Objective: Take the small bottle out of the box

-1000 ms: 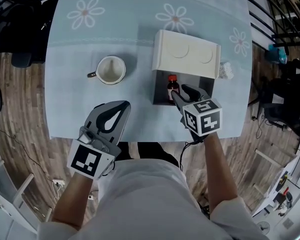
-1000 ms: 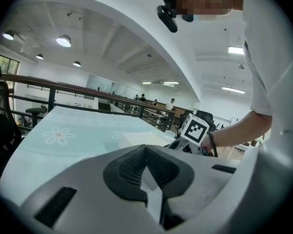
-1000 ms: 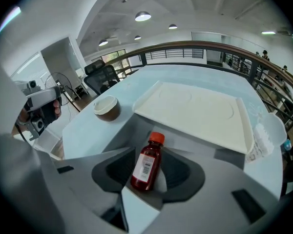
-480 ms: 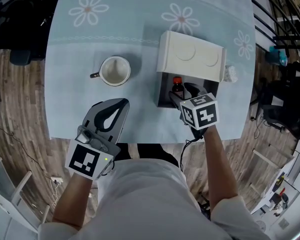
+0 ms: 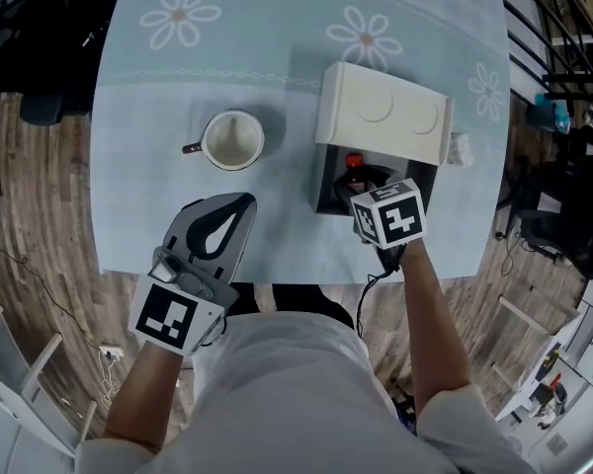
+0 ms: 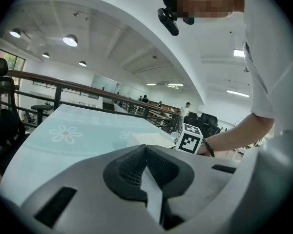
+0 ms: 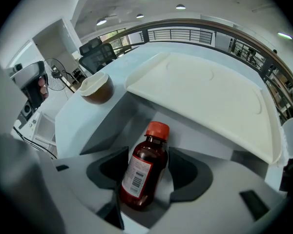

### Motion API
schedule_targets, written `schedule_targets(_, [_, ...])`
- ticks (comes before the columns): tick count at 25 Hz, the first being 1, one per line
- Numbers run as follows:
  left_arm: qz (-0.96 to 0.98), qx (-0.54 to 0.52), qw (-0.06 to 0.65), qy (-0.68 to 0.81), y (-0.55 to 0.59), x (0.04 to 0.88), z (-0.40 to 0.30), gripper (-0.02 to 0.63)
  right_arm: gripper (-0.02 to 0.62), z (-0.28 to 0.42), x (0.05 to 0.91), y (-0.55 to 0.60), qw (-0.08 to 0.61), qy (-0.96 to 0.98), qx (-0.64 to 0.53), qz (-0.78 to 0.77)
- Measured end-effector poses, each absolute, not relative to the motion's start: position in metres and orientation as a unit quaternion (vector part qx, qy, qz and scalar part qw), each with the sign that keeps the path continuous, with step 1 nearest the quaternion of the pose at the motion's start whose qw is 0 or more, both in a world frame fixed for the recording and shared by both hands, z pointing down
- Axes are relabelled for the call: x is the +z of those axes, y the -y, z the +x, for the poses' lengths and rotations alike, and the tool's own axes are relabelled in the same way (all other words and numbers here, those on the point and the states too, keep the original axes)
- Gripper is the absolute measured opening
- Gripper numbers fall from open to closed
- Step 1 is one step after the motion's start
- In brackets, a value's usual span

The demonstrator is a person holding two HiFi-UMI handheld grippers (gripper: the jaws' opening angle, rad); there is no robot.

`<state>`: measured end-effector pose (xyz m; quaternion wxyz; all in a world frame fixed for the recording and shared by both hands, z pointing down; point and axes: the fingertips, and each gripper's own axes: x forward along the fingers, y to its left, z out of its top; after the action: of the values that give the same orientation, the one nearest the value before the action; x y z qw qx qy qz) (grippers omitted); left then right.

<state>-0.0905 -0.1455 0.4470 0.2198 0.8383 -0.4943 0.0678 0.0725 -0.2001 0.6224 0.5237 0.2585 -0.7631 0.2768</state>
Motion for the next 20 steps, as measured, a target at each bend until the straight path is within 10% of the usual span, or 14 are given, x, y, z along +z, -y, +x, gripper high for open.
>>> schedule_targets(20, [0.842,0.072,0.211,0.492,0.1421,0.4396,-0.0858,0.02,0.253,0.0741,0.6216,0.2018,0.519,0.768,0.262,0.267])
